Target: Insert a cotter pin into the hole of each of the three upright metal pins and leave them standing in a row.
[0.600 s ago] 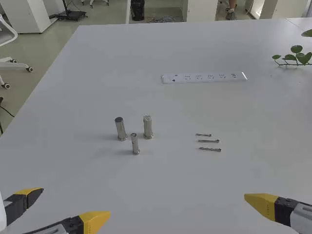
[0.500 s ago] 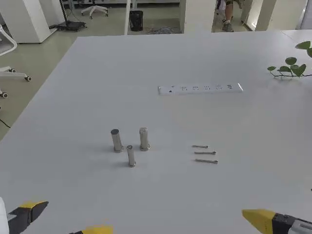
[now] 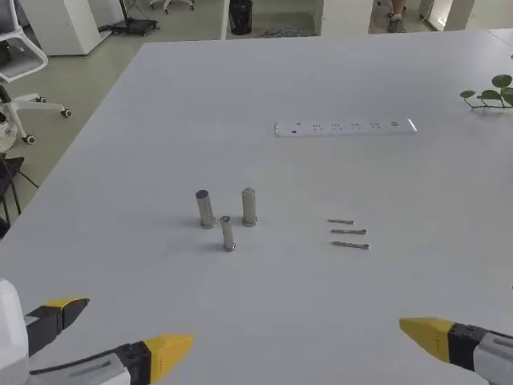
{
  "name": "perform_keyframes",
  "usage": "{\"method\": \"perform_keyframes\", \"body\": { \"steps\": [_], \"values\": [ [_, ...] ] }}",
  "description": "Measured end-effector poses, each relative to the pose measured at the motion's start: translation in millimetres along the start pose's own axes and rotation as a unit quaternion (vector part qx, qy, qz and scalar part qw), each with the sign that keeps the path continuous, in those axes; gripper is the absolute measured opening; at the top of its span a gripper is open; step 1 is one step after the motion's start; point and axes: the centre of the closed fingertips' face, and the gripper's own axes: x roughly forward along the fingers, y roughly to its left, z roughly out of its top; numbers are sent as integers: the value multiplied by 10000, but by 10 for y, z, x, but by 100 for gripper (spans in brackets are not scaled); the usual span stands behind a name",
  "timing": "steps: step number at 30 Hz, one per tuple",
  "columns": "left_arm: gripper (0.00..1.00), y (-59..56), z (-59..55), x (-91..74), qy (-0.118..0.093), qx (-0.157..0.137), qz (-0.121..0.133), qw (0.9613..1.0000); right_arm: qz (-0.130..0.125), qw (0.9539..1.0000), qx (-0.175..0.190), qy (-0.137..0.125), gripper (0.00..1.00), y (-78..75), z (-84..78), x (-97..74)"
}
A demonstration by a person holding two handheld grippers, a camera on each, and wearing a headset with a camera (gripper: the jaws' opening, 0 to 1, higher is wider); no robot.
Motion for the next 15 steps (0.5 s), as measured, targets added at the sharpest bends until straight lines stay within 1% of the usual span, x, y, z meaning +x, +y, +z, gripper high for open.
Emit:
{"method": "perform_keyframes", "body": {
  "steps": [7,15],
  "values": [
    [88,18,-19,-48,-13,-23,112,9999,82,9999,-88,-27,92,19,36,19],
    [88,26,4,-69,-36,4,153,9999,155,9998,-130,-4,92,50,19,34]
  ]
}}
